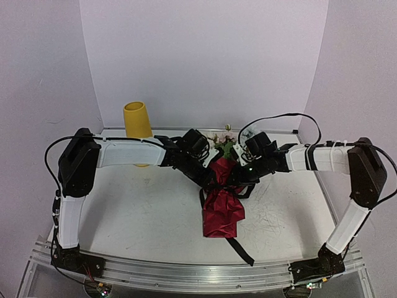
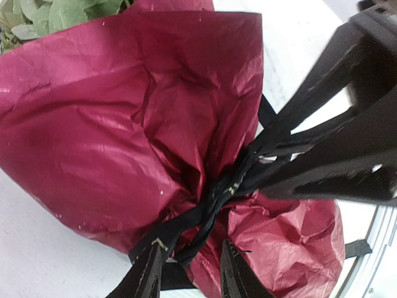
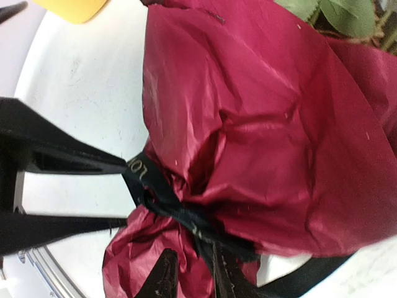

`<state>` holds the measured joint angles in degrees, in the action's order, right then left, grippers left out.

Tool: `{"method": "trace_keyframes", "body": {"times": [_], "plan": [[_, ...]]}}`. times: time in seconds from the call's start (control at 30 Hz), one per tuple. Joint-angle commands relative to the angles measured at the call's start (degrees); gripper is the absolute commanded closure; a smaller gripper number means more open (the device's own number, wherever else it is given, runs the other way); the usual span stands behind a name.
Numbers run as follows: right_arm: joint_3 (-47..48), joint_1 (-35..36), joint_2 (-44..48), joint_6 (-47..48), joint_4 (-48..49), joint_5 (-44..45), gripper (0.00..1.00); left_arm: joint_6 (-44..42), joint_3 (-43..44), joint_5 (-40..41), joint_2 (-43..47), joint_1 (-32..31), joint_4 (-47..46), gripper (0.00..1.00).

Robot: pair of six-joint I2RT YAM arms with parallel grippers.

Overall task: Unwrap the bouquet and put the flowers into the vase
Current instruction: Untie the ribbon from the wrapping paper.

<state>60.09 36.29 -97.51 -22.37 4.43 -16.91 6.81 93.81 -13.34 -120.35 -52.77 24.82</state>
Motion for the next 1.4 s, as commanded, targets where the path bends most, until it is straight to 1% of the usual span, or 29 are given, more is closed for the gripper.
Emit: {"method": "trace_keyframes", "body": {"times": [0.0,0.07,0.2,0.27,0.33,0.43,0.5,0.57,0.67,0.83,1.03,1.23,1.3,1.37], "plan": [[3.06,-0.14,-2.79,1.89,-3.22,0.18,0.77,-1.45,2.99,-0.60,-2.08,0.12,-1.20,0.66],[3.59,-0.17,-3.54,2.14,-3.45,0.28,0.76,-1.57,3.01,-1.19,-2.42,0.15,-1.18,0.68],[5.14,-0.17,-5.35,2.82,-4.12,0.29,0.76,-1.96,3.01,-3.16,-2.96,0.12,-1.18,0.74],[5.54,-0.15,-5.85,3.14,-4.34,0.30,0.76,-1.96,3.11,-4.05,-3.20,0.13,-1.19,0.75],[5.48,-0.16,-6.07,3.38,-4.35,0.22,0.76,-1.81,3.10,-4.46,-3.48,0.09,-1.18,0.73],[4.78,-0.13,-6.12,3.66,-4.35,-0.12,0.76,-1.66,3.01,-4.62,-3.94,0.06,-1.18,0.64],[4.15,-0.17,-6.08,3.95,-4.35,-0.28,0.77,-1.57,3.01,-4.16,-4.25,0.09,-1.18,0.61],[3.67,-0.17,-5.89,4.20,-4.35,-0.49,0.77,-1.37,3.08,-2.94,-4.48,0.08,-1.12,0.61],[2.96,-0.17,-5.54,4.48,-4.35,-1.06,0.77,-0.79,3.40,-0.13,-4.85,0.12,-0.90,0.64],[2.23,-0.17,-4.79,4.80,-5.78,-1.96,0.77,0.07,3.88,4.63,-4.96,0.08,-0.66,0.75],[1.70,-0.17,-4.48,5.63,-5.92,-3.18,0.76,0.29,3.83,5.73,-4.56,0.11,-0.48,0.86],[2.93,-0.17,-4.80,5.28,-6.41,-1.88,0.84,0.26,3.84,4.77,-3.07,0.13,-0.48,0.89],[3.71,-0.17,-4.86,4.82,-6.44,-1.65,0.91,0.27,3.38,4.92,-2.31,0.12,-0.48,0.89],[4.20,-0.17,-4.63,4.23,-6.47,-1.34,0.94,0.38,2.89,5.07,-1.61,0.10,-0.45,0.90]]}}
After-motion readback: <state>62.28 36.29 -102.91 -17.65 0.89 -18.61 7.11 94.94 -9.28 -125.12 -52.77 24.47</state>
